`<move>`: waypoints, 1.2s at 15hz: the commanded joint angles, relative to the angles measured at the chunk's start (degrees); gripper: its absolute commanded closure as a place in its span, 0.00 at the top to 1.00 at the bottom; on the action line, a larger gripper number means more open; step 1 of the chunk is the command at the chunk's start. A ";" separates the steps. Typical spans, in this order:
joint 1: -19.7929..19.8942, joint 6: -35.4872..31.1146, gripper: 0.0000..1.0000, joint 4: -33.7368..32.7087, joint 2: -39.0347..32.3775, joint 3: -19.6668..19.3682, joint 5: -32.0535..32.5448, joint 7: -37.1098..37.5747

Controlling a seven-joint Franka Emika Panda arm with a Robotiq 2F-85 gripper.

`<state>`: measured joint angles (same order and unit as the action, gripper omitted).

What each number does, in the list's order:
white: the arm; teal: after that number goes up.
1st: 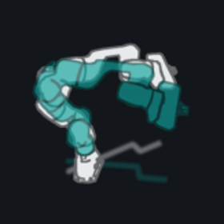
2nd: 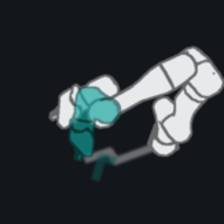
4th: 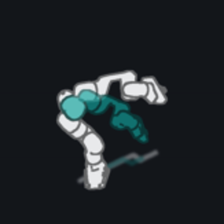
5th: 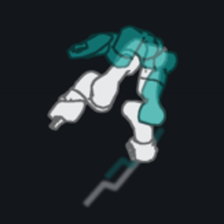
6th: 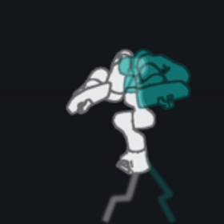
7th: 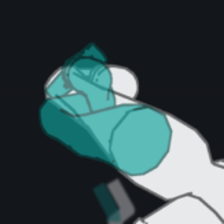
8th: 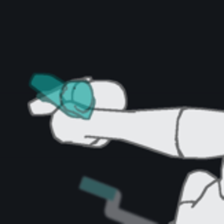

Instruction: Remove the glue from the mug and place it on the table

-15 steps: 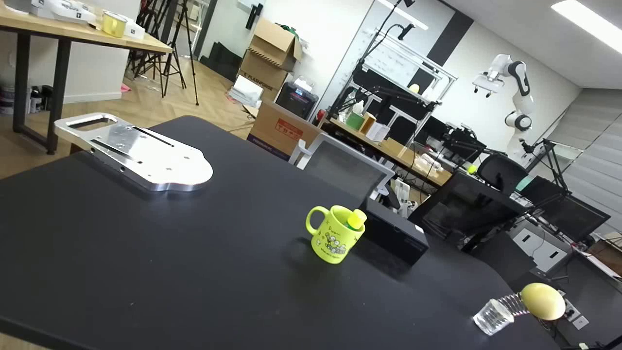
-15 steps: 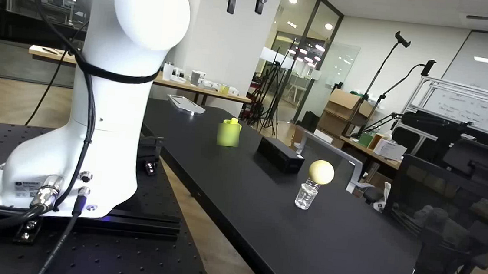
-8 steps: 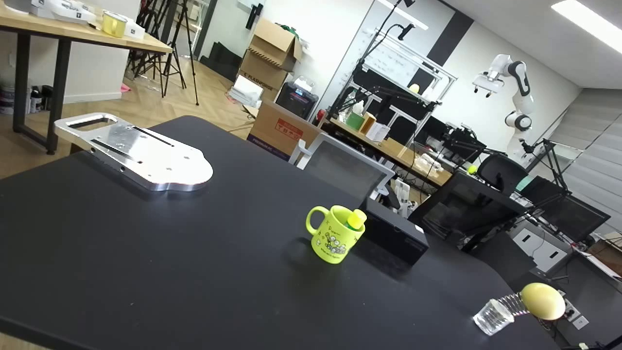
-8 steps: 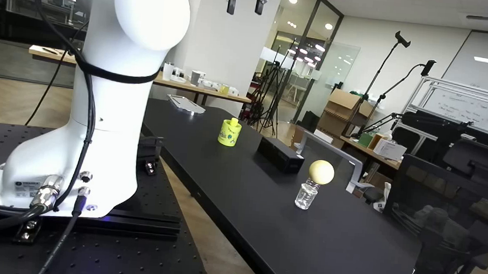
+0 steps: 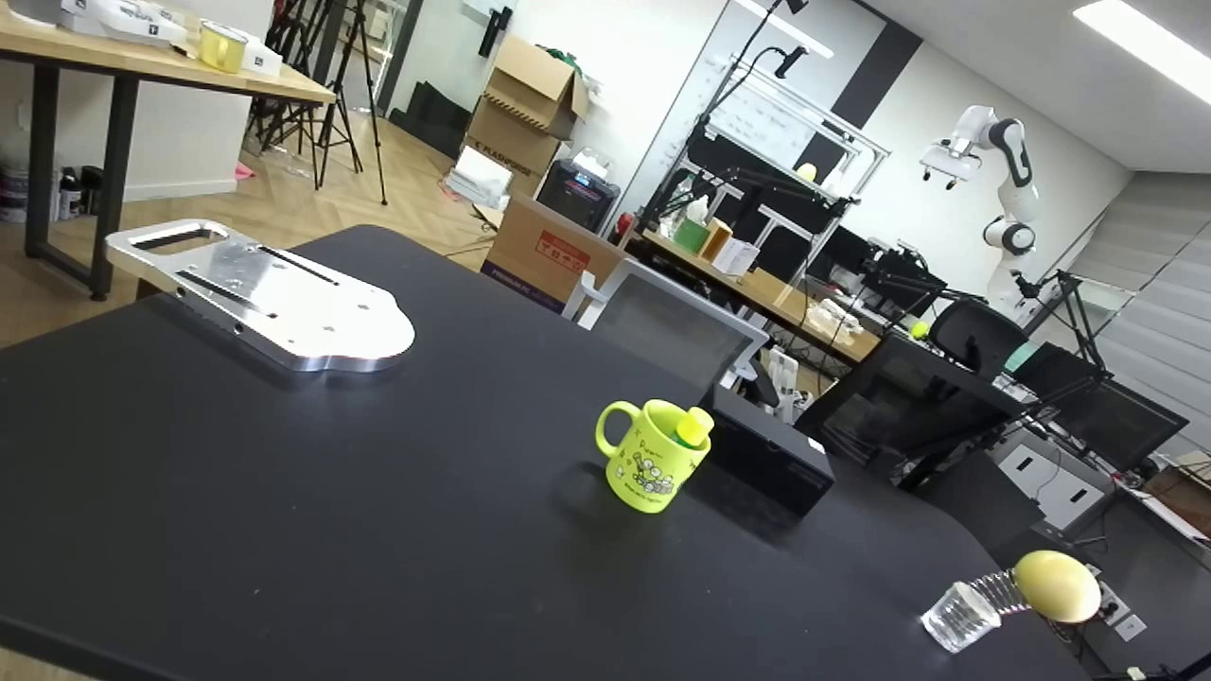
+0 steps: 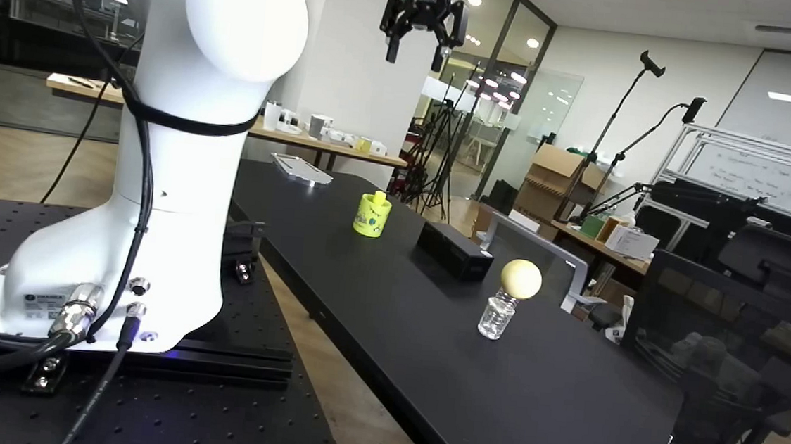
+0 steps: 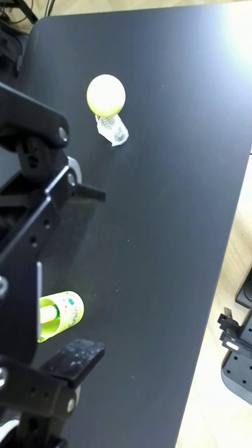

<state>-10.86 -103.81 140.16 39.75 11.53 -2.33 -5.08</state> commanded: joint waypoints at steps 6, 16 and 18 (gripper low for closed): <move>-3.88 -25.05 1.00 -8.94 -32.07 -1.27 -3.14 -10.53; -5.52 -25.26 1.00 -25.62 -52.86 4.19 2.63 -8.91; -5.61 -24.27 1.00 -27.45 -54.34 4.24 2.78 -8.87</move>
<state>-16.93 -128.32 112.96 -14.47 15.22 0.26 -14.15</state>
